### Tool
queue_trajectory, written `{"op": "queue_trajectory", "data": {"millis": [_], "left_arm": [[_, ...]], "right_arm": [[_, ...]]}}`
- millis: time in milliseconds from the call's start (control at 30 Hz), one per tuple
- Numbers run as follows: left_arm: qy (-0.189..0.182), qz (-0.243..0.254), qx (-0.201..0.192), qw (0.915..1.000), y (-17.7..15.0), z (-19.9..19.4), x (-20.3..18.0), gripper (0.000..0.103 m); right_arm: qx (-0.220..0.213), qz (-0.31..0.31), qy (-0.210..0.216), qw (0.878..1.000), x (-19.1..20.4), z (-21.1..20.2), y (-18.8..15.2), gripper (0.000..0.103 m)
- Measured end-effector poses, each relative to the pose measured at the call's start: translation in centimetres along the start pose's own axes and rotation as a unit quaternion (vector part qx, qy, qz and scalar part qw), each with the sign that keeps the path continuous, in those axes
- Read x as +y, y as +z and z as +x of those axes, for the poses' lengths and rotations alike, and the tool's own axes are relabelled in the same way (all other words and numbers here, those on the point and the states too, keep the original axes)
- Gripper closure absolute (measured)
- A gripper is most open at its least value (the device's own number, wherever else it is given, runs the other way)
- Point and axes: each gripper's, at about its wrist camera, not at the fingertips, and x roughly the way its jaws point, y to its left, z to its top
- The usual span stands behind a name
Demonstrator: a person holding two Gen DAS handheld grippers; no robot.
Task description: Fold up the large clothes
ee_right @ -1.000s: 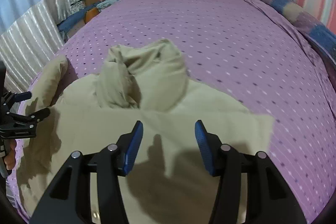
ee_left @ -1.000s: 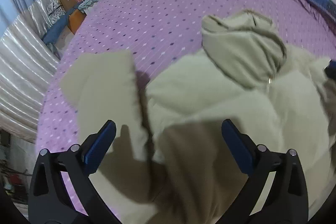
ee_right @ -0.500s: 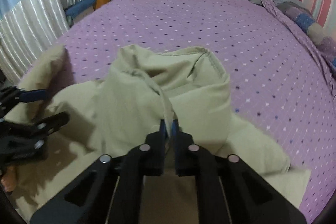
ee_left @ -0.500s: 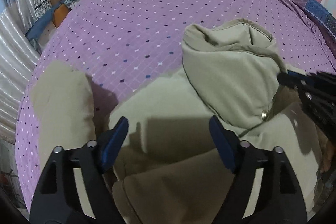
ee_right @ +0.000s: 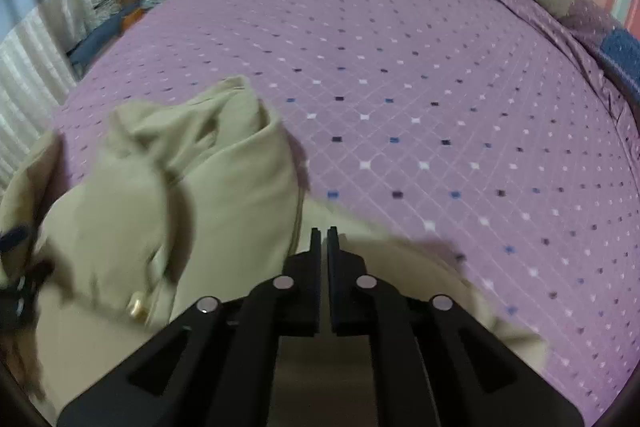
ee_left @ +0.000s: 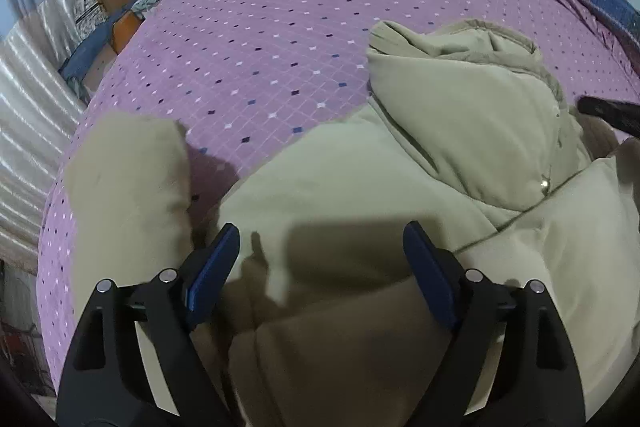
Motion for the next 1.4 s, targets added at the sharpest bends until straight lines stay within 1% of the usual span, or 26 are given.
{"op": "queue_trajectory", "data": {"millis": [67, 100, 133, 200, 233, 267, 300, 333, 367, 400, 433, 467, 533, 633, 667, 800, 900, 1000, 1033, 1067, 1100, 1133, 1167, 1200, 1267, 1400], "left_arm": [[-0.008, -0.004, -0.004, 0.9999, -1.0, -1.2, 0.4, 0.02], [-0.008, -0.003, -0.007, 0.9999, -1.3, -1.7, 0.3, 0.02], [-0.008, -0.002, -0.011, 0.9999, -1.7, -2.5, 0.2, 0.02], [-0.017, -0.004, -0.016, 0.9997, -2.5, -3.7, 0.1, 0.02], [-0.024, -0.004, -0.017, 0.9996, -3.0, -4.2, -0.1, 0.019], [-0.028, -0.003, -0.018, 0.9995, -3.7, -4.7, -0.3, 0.019], [-0.024, 0.001, -0.019, 0.9995, -4.3, -5.1, -0.6, 0.019], [-0.012, 0.005, -0.022, 0.9997, -5.0, -5.3, -1.0, 0.019], [0.008, 0.009, -0.025, 0.9996, -5.9, -5.4, -1.3, 0.02], [0.013, 0.009, -0.025, 0.9996, -6.5, -5.3, -1.5, 0.02], [0.016, 0.006, -0.022, 0.9996, -7.2, -5.2, -1.7, 0.024], [0.015, 0.003, -0.018, 0.9997, -7.7, -4.8, -1.7, 0.025], [0.006, -0.005, -0.008, 0.9999, -8.4, -3.5, -1.5, 0.025], [-0.018, -0.022, 0.002, 0.9996, -8.5, -1.9, -0.9, 0.023], [-0.019, -0.023, 0.002, 0.9996, -8.5, -1.6, -0.9, 0.022], [-0.005, -0.014, -0.005, 0.9999, -9.2, -0.7, -1.1, 0.014], [0.002, -0.012, -0.004, 0.9999, -9.3, -0.7, -1.1, 0.014], [0.017, -0.013, -0.01, 0.9997, -9.5, -1.7, -1.1, 0.013], [0.029, -0.015, -0.014, 0.9994, -9.6, -2.3, -1.2, 0.012], [0.037, -0.018, -0.019, 0.999, -9.8, -3.2, -1.2, 0.012], [0.038, -0.019, -0.026, 0.9988, -10.2, -4.0, -1.0, 0.012], [0.04, -0.019, -0.032, 0.9985, -10.5, -4.7, -0.9, 0.01], [0.047, -0.018, -0.04, 0.9979, -10.9, -5.7, -0.7, 0.008], [0.057, -0.017, -0.048, 0.997, -11.5, -6.6, -0.5, 0.004], [0.072, -0.017, -0.057, 0.9956, -12.3, -8.0, 0.1, 0.003], [0.062, -0.037, -0.037, 0.9967, -14.1, -9.5, 3.3, 0.003]], "right_arm": [[-0.007, -0.01, 0.005, 1.0, -0.2, -2.9, -1.9, 0.09], [-0.01, -0.01, 0.006, 1.0, -0.3, -4.0, -2.8, 0.082], [-0.012, -0.009, 0.006, 1.0, -0.4, -5.1, -3.8, 0.078], [-0.02, -0.012, 0.012, 1.0, -0.4, -7.5, -6.4, 0.073], [-0.024, -0.011, 0.009, 1.0, -0.5, -8.5, -7.7, 0.069], [-0.028, -0.009, 0.003, 1.0, -0.7, -9.3, -8.6, 0.067], [-0.038, -0.001, -0.011, 0.999, -1.1, -10.2, -10.3, 0.063], [-0.044, 0.009, -0.019, 0.999, -1.7, -10.6, -11.4, 0.062], [-0.05, 0.02, -0.023, 0.998, -2.3, -11.0, -12.2, 0.062], [-0.056, 0.038, -0.025, 0.997, -2.8, -11.4, -13.5, 0.062], [-0.058, 0.048, -0.024, 0.997, -3.2, -11.5, -14.5, 0.062], [-0.056, 0.053, -0.03, 0.997, -3.5, -11.1, -15.6, 0.063], [-0.054, 0.045, -0.04, 0.997, -3.3, -10.0, -16.7, 0.065], [-0.048, 0.035, -0.05, 0.997, -3.2, -8.5, -17.0, 0.065], [-0.043, 0.038, -0.05, 0.997, -3.1, -7.8, -16.9, 0.065], [-0.029, 0.027, -0.06, 0.997, -2.9, -6.2, -16.6, 0.065], [-0.022, 0.021, -0.069, 0.997, -2.6, -5.9, -16.4, 0.065], [-0.02, 0.025, -0.064, 0.997, -2.7, -6.6, -16.5, 0.063], [-0.023, 0.027, -0.064, 0.997, -2.7, -7.1, -16.5, 0.061], [-0.027, 0.028, -0.064, 0.997, -2.8, -7.6, -16.4, 0.047], [-0.038, 0.032, -0.055, 0.997, -2.7, -8.6, -16.7, 0.037], [-0.052, 0.034, -0.05, 0.997, -2.3, -9.6, -17.0, 0.021], [-0.061, 0.033, -0.05, 0.996, -2.1, -10.2, -17.3, 0.018], [-0.069, 0.025, -0.049, 0.996, -1.5, -10.9, -17.6, 0.018], [-0.064, 0.003, -0.051, 0.997, -0.2, -11.6, -17.9, 0.018], [-0.043, -0.064, -0.082, 0.994, 2.7, -12.2, -18.1, 0.017]]}}
